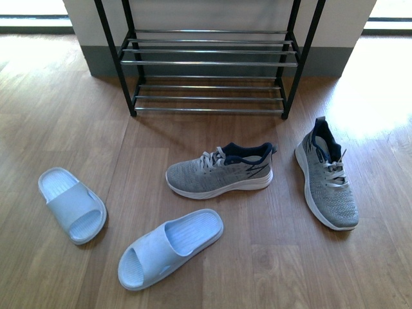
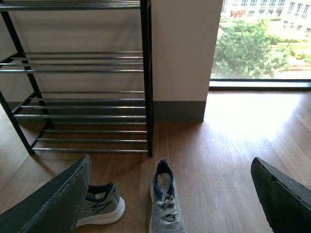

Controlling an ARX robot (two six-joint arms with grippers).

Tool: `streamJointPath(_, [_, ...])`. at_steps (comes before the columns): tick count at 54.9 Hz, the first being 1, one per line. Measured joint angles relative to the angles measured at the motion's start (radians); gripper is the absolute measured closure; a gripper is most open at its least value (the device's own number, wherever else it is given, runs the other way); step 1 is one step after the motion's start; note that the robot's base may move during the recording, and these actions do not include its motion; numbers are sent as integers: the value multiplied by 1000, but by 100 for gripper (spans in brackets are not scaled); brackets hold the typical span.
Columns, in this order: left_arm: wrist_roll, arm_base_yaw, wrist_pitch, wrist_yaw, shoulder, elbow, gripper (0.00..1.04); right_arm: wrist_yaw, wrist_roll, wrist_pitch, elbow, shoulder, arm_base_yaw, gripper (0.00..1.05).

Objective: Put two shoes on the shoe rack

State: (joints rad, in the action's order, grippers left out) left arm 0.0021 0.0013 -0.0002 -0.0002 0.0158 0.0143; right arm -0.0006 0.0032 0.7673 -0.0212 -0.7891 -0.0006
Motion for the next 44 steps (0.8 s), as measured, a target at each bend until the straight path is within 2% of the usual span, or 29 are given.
streamJointPath(6, [0,0,0,0,0,0,9,-61,61,-92,-16,8,-5,9])
streamJointPath(10, [0,0,0,0,0,0,9,-67,75,-156,-47,-13,6,9])
streamJointPath(20, [0,0,0,0,0,0,9,-55,83,-184,-193,-207,25,9])
streamJointPath(30, [0,0,0,0,0,0,9,-16,74,-237,-530,-706,73,9])
streamJointPath(44, [0,0,0,0,0,0,9,58,71,-372,-911,-1135,87,9])
